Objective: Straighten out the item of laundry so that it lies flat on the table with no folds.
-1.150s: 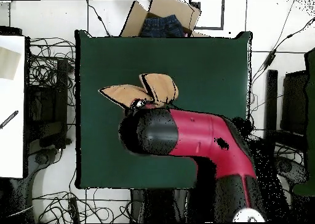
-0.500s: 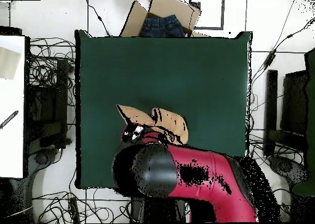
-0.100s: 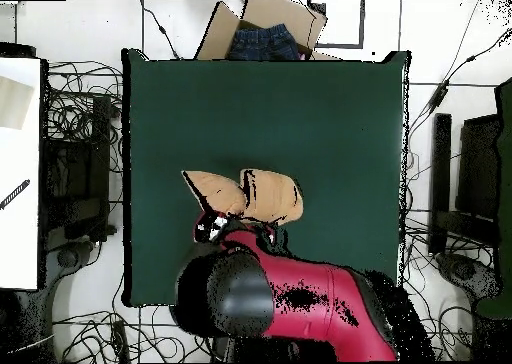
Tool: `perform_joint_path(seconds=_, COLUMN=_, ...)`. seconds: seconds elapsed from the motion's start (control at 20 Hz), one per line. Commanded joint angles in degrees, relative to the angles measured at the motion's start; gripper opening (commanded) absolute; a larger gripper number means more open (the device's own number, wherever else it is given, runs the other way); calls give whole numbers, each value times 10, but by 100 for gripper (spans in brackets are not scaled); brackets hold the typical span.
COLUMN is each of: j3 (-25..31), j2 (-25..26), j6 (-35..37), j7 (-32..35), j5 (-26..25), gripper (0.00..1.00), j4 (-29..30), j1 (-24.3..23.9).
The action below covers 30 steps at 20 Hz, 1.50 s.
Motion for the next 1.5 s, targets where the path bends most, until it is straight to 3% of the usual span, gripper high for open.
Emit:
perform_joint_path(seconds=0.05, j3=91, j2=14, j6=-83, j7=-109, j5=25, gripper=0, j4=121, j1=-37)
perform_joint_path(seconds=0.25, j3=129, j2=0, j6=-55, j7=-164, j5=43, gripper=0, j4=139, j1=-87)
perform_joint_path(seconds=0.55, j3=198, j2=0, j6=-59, j7=-184, j5=20, gripper=0, j4=164, j1=-164)
perform_joint_path(seconds=0.7, j3=230, j2=-29, j6=-36, j7=-215, j5=54, gripper=0, j4=178, j1=-196)
perform_joint_path(seconds=0.85, j3=257, j2=-43, j6=-30, j7=-233, j5=74, gripper=0, j4=186, j1=-220)
perform_joint_path(seconds=1.0, j3=275, j2=-19, j6=-51, j7=-213, j5=46, gripper=0, j4=186, j1=-236)
perform_joint_path(seconds=1.25, j3=279, j2=-46, j6=-37, j7=-250, j5=80, gripper=0, j4=195, j1=-246)
perform_joint_path(seconds=1.4, j3=270, j2=8, j6=-67, j7=-207, j5=15, gripper=0, j4=171, j1=-238)
perform_joint_path(seconds=1.5, j3=216, j2=77, j6=-79, j7=-163, j5=-63, gripper=0, j4=118, j1=-196)
